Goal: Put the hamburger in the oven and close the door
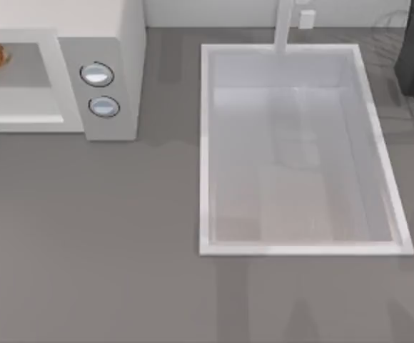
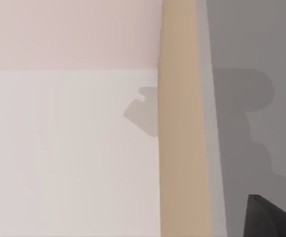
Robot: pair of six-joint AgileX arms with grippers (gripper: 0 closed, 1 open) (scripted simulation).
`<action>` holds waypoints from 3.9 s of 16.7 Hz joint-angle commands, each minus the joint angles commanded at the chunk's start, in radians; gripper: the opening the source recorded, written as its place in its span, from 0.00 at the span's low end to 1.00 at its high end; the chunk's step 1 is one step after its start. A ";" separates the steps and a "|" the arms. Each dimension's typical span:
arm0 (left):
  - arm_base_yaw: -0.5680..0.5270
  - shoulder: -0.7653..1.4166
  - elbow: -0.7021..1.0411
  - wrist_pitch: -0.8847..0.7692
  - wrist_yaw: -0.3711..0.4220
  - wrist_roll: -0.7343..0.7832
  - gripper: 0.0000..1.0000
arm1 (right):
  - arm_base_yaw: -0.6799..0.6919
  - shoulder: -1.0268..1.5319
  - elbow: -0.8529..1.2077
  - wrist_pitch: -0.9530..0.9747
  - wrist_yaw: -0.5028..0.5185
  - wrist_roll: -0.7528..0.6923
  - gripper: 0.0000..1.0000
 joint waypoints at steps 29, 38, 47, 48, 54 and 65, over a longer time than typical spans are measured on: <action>-0.347 -0.497 -0.551 0.245 -0.182 -0.356 0.00 | 0.000 0.000 0.000 0.000 0.000 0.000 1.00; -0.470 -0.619 -0.667 0.292 -0.255 -0.476 0.00 | 0.000 0.000 0.000 0.000 0.000 0.000 1.00; -0.757 -0.740 -0.734 0.309 -0.474 -0.693 0.00 | 0.000 0.000 0.000 0.000 0.000 0.000 1.00; -0.808 -0.760 -0.746 0.311 -0.506 -0.731 0.00 | 0.000 0.000 0.000 0.000 0.000 0.000 1.00; -0.980 -0.826 -0.795 0.313 -0.601 -0.868 0.00 | 0.000 0.000 0.000 0.000 0.000 0.000 1.00; -0.995 -0.564 -0.642 0.412 -0.609 -0.877 0.00 | 0.000 0.000 0.000 0.000 0.000 0.000 1.00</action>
